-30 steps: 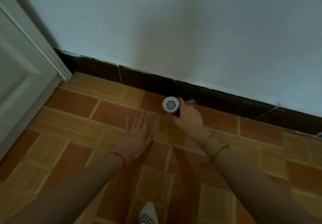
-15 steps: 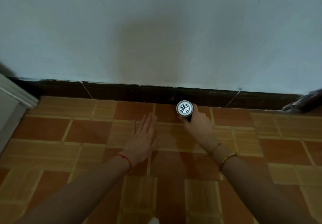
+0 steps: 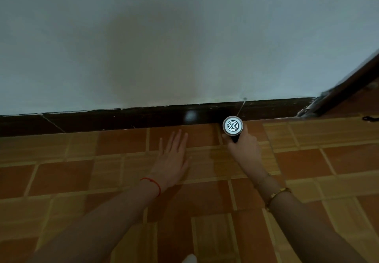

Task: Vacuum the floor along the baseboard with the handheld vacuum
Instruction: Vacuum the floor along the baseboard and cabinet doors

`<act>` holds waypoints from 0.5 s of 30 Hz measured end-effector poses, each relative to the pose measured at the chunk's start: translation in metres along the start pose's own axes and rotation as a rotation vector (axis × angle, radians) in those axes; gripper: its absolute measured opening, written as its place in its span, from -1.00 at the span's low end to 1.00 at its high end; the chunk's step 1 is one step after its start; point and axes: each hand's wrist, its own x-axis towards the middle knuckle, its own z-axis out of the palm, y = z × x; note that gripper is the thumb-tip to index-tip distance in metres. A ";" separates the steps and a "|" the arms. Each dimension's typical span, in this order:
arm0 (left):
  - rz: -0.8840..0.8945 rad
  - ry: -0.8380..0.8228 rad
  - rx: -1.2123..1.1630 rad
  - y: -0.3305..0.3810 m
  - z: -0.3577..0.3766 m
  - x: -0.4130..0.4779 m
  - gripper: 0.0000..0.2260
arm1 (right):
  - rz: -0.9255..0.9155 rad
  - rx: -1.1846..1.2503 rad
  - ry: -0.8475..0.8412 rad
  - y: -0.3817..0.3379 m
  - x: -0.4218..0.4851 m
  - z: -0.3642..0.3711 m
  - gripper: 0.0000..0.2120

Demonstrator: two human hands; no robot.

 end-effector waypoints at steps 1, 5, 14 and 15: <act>0.012 -0.007 -0.002 0.006 -0.001 0.006 -0.38 | 0.030 0.023 0.017 0.005 0.004 -0.004 -0.43; 0.050 -0.032 -0.007 0.032 -0.001 0.027 -0.37 | 0.090 0.048 0.045 0.021 0.017 -0.022 -0.44; 0.127 -0.081 -0.017 0.078 0.013 0.057 -0.38 | 0.155 0.058 0.045 0.048 0.036 -0.049 -0.43; 0.133 -0.083 -0.018 0.081 0.015 0.059 -0.38 | 0.158 0.056 0.054 0.050 0.037 -0.051 -0.42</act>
